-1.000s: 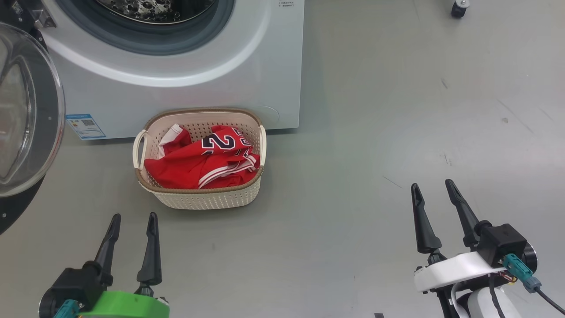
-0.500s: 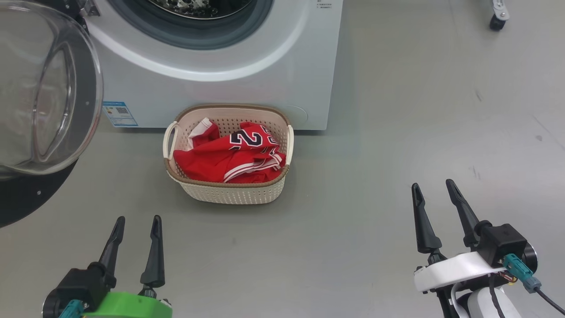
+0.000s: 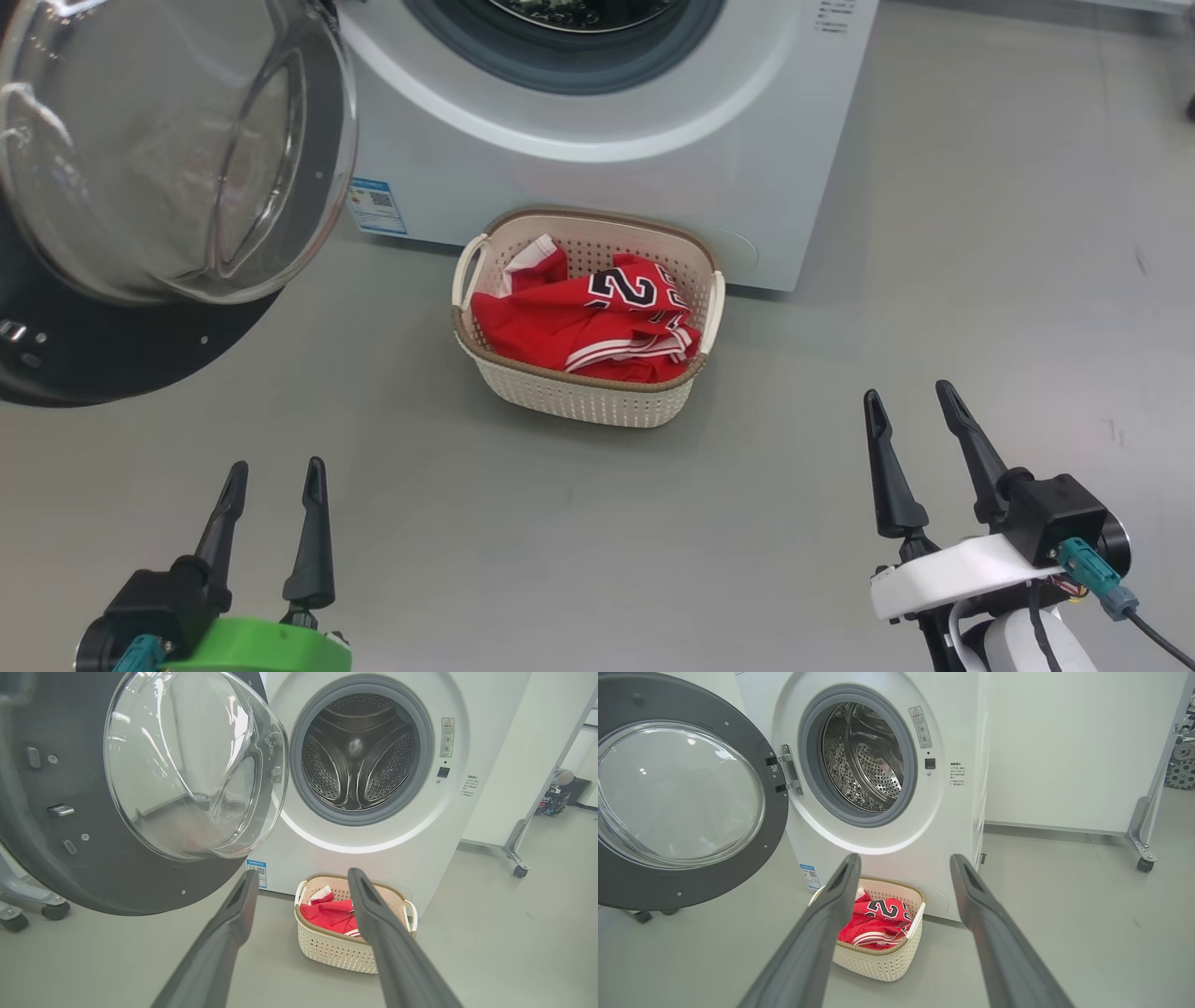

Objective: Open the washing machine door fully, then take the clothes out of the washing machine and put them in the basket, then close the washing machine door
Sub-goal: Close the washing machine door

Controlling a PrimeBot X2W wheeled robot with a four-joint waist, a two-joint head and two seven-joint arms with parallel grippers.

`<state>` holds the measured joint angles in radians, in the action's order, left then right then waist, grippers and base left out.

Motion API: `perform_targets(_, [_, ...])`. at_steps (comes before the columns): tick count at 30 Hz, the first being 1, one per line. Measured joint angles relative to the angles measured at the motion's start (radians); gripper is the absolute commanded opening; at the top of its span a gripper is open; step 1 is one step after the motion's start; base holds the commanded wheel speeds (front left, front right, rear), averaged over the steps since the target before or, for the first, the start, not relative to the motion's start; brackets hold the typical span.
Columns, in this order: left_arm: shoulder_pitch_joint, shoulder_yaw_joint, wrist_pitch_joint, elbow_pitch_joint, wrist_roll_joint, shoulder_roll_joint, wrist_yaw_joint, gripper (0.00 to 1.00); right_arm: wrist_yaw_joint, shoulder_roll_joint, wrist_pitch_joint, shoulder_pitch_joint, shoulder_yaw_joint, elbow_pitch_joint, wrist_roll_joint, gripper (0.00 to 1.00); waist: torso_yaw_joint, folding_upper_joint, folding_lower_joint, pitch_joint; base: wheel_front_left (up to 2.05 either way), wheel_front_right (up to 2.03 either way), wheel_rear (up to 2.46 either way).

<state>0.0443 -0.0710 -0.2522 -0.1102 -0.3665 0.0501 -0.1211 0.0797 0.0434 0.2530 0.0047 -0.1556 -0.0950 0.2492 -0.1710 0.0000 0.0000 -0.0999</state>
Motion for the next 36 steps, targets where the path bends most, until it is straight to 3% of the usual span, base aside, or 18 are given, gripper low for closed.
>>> perform_targets(19, [0.001, 0.036, 0.000, -0.008, 0.000, -0.003, 0.000, 1.00, 0.016, 0.000, 0.000, 0.001, -0.032, -0.002, -0.006, 1.00, -0.221, 0.0000, 0.0000, 0.013, 0.00, 0.00, 0.00])
perform_targets(36, [0.003, 0.066, 0.000, -0.002, 0.009, -0.005, 0.000, 1.00, 0.020, 0.001, 0.000, 0.001, -0.054, -0.014, -0.003, 1.00, -0.261, 0.0000, 0.0000, 0.032, 0.00, 0.00, 0.00])
